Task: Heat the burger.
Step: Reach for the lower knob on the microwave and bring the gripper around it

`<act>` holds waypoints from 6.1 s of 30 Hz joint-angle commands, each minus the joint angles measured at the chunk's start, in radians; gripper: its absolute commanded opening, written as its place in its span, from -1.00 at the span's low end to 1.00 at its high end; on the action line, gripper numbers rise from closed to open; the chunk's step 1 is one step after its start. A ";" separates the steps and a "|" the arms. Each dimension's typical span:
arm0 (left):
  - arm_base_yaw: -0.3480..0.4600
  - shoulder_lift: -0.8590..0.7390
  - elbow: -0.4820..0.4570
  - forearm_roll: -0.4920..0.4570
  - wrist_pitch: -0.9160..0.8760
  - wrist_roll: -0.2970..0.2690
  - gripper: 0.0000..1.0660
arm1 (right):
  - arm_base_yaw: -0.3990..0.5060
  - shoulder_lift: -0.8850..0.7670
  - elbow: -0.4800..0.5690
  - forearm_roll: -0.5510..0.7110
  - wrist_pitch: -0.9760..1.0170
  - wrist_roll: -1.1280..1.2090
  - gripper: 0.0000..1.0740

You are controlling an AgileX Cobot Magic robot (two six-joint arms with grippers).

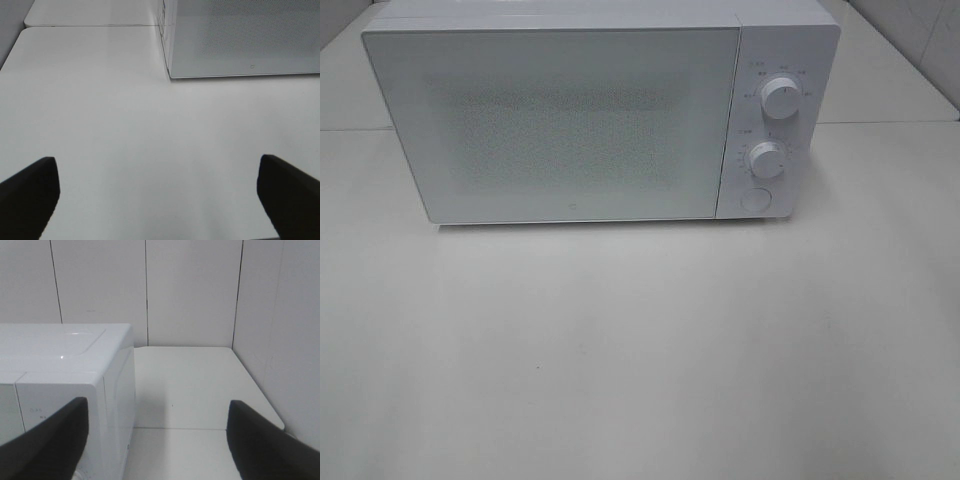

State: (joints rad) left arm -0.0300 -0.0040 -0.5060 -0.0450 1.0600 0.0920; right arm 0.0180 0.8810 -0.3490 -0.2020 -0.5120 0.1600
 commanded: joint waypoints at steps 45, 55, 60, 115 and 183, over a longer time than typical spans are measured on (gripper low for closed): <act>-0.002 -0.020 0.001 -0.003 -0.014 -0.004 0.93 | 0.512 0.966 -0.035 0.618 -0.886 -0.272 0.42; -0.002 -0.020 0.001 -0.003 -0.014 -0.004 0.93 | 0.577 1.025 -0.158 0.692 -0.882 -0.346 0.42; -0.002 -0.020 0.001 -0.003 -0.014 -0.004 0.93 | 0.576 1.033 -0.194 0.714 -0.875 -0.373 0.42; -0.002 -0.020 0.001 -0.003 -0.014 -0.004 0.93 | 0.576 1.199 -0.389 0.734 -0.871 -0.417 0.42; -0.002 -0.020 0.001 -0.003 -0.014 -0.004 0.93 | 0.576 1.199 -0.391 0.656 -0.826 1.458 -0.58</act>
State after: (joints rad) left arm -0.0300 -0.0040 -0.5060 -0.0450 1.0600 0.0900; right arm 0.5970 2.0830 -0.7160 0.5760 -1.2150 1.5700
